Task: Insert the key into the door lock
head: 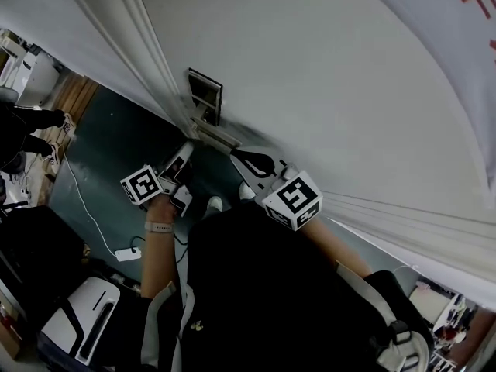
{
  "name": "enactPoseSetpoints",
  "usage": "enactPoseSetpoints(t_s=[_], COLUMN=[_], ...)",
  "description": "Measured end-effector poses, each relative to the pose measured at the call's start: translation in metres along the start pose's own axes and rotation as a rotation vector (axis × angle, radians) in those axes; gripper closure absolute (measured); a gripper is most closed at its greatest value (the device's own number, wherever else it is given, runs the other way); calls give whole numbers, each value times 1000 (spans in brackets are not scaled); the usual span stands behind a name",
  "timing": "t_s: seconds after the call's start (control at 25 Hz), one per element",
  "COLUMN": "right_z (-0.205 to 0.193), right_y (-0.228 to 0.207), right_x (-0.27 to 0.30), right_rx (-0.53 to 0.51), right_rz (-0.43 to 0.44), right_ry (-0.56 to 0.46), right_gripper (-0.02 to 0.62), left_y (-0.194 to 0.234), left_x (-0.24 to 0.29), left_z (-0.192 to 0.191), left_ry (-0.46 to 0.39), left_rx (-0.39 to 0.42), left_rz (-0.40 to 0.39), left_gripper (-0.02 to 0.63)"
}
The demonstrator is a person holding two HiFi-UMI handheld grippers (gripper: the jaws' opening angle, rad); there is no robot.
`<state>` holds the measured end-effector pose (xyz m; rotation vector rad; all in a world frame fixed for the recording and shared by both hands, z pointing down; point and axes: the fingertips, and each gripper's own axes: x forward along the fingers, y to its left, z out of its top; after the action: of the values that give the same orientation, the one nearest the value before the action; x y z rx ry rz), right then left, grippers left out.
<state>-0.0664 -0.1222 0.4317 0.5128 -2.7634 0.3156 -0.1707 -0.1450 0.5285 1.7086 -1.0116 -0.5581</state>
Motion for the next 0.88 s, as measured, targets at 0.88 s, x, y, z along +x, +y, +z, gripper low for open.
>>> enactPoseSetpoints(t_s=[0.88], right_z=[37], right_y=[58], right_x=[49], right_rx=[-64], right_rz=[212], right_ry=[-30], right_gripper=[575], left_y=[-65], left_x=[-109], left_z=[43], left_ry=[-161], left_rx=[758], left_rz=[399], left_gripper=[595])
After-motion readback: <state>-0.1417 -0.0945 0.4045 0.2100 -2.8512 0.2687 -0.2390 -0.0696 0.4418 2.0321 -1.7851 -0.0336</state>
